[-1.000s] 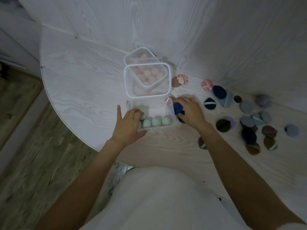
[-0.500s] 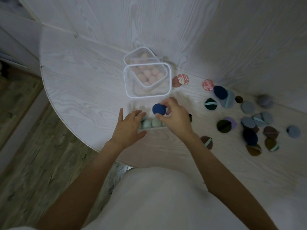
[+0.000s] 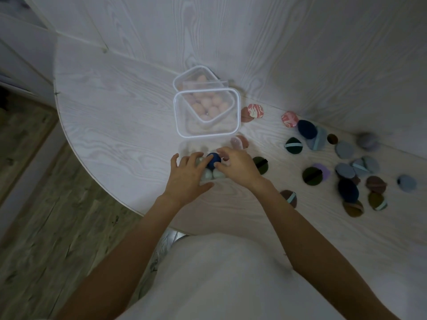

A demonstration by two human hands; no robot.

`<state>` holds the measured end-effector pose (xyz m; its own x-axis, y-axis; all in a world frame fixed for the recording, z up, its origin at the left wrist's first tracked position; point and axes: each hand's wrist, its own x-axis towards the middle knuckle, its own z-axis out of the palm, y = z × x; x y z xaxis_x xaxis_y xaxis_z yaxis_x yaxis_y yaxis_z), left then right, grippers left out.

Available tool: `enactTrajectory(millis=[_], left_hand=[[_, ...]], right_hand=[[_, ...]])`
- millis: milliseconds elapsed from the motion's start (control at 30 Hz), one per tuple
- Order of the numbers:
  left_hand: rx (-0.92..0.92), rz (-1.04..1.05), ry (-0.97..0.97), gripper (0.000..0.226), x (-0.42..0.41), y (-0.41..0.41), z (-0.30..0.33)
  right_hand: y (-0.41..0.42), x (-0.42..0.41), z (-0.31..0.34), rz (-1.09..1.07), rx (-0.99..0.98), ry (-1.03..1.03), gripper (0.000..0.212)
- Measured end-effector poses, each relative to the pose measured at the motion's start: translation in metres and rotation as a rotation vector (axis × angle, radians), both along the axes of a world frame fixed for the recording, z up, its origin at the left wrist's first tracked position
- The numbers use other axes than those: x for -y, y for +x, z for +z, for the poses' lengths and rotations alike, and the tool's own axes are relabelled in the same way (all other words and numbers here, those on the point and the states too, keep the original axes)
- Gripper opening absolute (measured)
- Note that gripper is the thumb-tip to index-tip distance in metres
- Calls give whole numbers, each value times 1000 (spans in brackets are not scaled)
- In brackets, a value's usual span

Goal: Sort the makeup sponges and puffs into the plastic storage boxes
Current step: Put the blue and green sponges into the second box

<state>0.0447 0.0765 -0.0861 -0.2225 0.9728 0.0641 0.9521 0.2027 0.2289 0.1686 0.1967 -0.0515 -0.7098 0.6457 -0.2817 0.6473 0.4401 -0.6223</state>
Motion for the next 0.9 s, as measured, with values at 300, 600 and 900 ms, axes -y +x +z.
enactTrajectory(millis=[300,600,900], left_hand=[[-24,-80,-41,65,-18,8,8],[1,-180,-73,67,-41,17,9],[49,-172,-45,69,-40,16,6]], right_hand=[[90,-52,0,-294,-140,361,25],[112,-153,-28,-408,195,586,35],[119,-136,-37,-587,97,367,39]])
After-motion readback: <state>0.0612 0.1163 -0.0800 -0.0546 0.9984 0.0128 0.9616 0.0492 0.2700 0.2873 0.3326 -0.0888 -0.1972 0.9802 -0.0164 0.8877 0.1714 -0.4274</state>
